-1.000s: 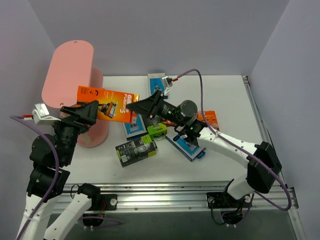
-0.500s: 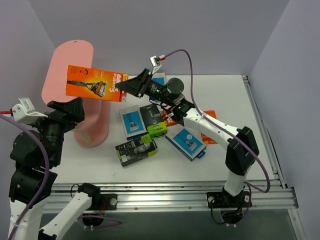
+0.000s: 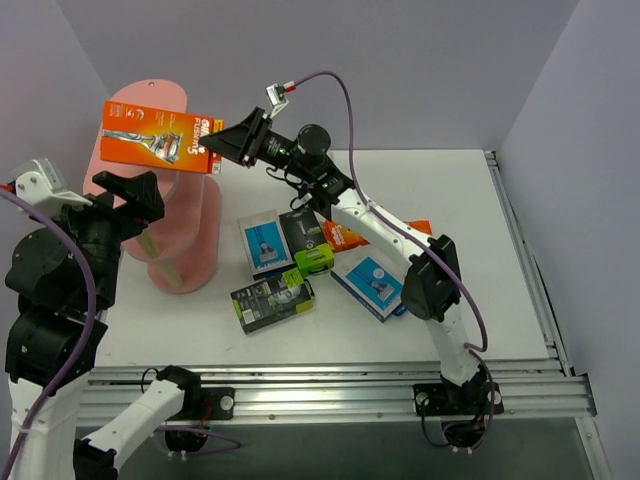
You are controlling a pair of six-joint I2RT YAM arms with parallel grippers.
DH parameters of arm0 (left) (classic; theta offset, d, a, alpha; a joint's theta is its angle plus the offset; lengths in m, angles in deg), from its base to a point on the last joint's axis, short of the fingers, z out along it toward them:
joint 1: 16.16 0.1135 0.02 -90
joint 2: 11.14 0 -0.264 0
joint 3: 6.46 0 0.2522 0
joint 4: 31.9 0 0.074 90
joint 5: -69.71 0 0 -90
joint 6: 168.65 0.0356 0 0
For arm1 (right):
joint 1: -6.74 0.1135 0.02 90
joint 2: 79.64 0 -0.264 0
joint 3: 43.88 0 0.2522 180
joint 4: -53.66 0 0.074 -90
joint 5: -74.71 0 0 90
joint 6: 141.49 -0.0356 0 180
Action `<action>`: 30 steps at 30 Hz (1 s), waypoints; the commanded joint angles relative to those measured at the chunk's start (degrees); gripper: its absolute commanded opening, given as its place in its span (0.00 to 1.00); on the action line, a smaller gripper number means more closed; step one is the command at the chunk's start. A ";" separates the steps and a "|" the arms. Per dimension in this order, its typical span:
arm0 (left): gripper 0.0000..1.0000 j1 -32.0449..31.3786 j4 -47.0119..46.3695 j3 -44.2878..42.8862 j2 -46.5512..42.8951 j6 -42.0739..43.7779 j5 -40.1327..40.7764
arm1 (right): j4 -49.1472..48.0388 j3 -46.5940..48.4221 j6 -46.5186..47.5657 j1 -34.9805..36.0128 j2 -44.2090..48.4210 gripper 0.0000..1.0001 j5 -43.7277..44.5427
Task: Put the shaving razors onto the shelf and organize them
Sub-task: Place the shaving razor onto shelf
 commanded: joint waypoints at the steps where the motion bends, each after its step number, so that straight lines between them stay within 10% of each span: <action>1: 0.94 -0.01 0.27 -3.72 1.87 3.74 1.06 | 1.00 8.90 -1.03 0.31 -2.73 0.00 -0.76; 30: 0.94 0.25 -1.75 -7.42 9.70 11.65 -1.58 | 8.48 26.07 -2.69 0.66 -15.74 0.00 2.50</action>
